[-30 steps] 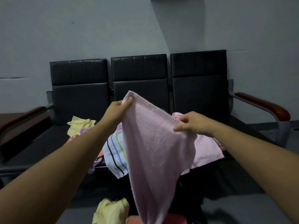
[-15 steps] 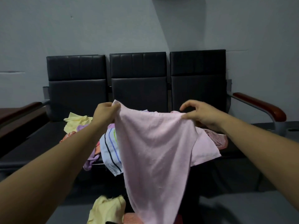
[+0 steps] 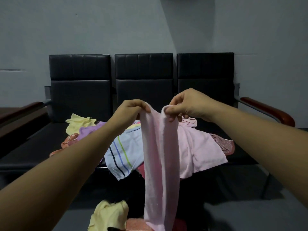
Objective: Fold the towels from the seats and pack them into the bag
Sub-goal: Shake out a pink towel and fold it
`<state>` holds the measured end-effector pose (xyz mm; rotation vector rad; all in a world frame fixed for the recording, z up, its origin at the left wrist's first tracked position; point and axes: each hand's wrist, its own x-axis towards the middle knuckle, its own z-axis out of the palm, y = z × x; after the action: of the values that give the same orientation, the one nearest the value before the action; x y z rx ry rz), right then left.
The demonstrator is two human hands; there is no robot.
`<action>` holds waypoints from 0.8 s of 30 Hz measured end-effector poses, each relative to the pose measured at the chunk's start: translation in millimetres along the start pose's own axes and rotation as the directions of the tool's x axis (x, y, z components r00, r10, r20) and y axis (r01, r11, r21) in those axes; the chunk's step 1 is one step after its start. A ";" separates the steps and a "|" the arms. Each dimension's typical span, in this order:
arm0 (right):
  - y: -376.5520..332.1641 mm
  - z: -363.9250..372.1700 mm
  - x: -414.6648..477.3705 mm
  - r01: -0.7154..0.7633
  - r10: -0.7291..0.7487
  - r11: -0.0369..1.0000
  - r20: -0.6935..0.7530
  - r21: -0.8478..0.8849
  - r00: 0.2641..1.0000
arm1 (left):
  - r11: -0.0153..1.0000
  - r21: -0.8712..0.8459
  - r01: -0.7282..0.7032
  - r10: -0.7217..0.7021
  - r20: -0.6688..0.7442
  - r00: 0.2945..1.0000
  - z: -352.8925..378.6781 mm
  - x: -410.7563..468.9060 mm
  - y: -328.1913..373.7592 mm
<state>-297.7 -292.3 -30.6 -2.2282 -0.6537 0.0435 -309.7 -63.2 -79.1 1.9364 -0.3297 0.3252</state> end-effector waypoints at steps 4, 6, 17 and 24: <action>-10.0 11.1 6.4 -0.029 0.032 0.999 -0.057 0.039 0.998 | 0.999 0.011 -0.042 0.039 0.196 0.980 5.2 -5.1 4.6; -14.0 14.5 7.8 -0.049 0.055 0.996 -0.077 0.080 0.996 | 0.991 0.120 -0.068 0.038 0.236 0.971 6.1 -7.0 6.0; 7.5 11.9 7.7 -0.058 0.060 0.994 0.020 -0.091 0.998 | 0.994 0.020 -0.107 0.105 0.098 0.990 -2.9 -6.4 9.8; 57.3 1.8 -3.3 -0.133 0.166 0.973 0.165 -0.191 0.972 | 0.996 0.089 -0.014 0.015 -0.010 1.000 -16.6 4.2 2.2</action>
<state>-275.7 -324.1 -73.0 -2.4646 -0.6038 0.2761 -307.8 -49.0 -69.5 2.0193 -0.3272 0.3649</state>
